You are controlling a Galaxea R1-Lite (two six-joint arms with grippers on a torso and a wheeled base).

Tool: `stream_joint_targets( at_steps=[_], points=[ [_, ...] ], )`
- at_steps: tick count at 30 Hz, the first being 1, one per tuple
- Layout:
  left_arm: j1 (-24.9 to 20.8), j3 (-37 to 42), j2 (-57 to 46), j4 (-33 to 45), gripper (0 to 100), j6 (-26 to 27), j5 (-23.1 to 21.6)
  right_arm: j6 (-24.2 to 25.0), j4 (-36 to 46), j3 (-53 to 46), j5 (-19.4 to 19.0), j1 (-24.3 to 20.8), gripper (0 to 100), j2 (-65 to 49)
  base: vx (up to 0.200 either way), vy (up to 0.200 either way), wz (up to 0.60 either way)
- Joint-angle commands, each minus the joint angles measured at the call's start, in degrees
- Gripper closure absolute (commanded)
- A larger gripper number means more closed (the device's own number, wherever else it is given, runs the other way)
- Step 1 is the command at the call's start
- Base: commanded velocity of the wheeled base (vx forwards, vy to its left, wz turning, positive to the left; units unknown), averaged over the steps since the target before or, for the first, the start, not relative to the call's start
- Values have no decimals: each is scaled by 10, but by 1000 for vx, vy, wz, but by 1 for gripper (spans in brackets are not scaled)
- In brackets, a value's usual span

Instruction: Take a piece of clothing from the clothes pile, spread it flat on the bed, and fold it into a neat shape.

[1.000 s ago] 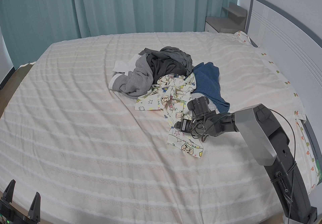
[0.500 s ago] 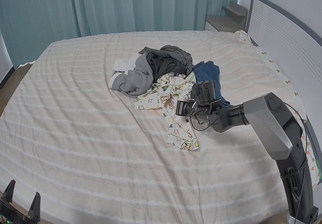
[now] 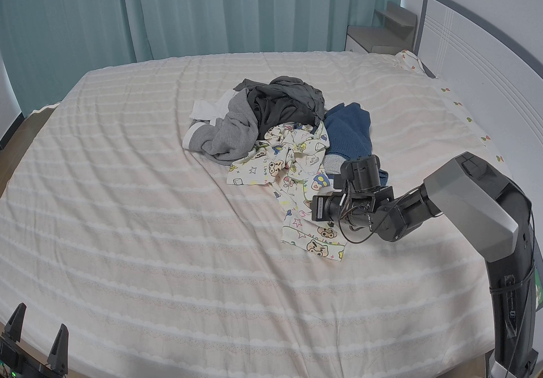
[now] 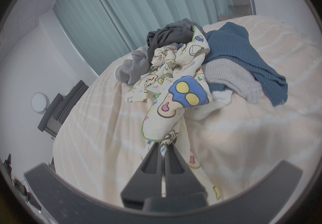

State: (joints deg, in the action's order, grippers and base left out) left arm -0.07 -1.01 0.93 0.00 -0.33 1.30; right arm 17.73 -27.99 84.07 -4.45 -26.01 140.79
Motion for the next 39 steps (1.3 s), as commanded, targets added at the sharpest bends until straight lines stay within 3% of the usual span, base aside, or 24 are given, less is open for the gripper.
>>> stream_joint_targets(
  at_steps=[1, 3, 9, 13, 20, 30, 39],
  points=[
    [1, 9, -9, 0, 0, 0, 0, 0, -8, -81, -24, 3, 100, -64, 0, 0, 0],
    [0, 9, -9, 0, 0, 0, 0, 3, -8, -115, -29, 6, 100, -85, 0, 0, 0],
    [0, 9, -9, 0, 0, 0, 0, 4, -22, -225, -116, 24, 100, -158, 0, 0, 0],
    [0, 9, -9, 0, 0, 0, 0, 5, -25, -279, -141, 33, 100, -211, 0, 0, 0],
    [0, 9, -9, 0, 0, 0, 0, 41, -24, -384, -214, 37, 100, -356, 0, 0, 0],
    [0, 9, -9, 0, 0, 0, 0, 86, -21, -484, -275, 8, 100, -568, 0, 0, 0],
    [0, 8, -9, -2, 0, -2, -6, 96, 19, -509, -275, -49, 100, -708, 0, 0, 0]
  ],
)
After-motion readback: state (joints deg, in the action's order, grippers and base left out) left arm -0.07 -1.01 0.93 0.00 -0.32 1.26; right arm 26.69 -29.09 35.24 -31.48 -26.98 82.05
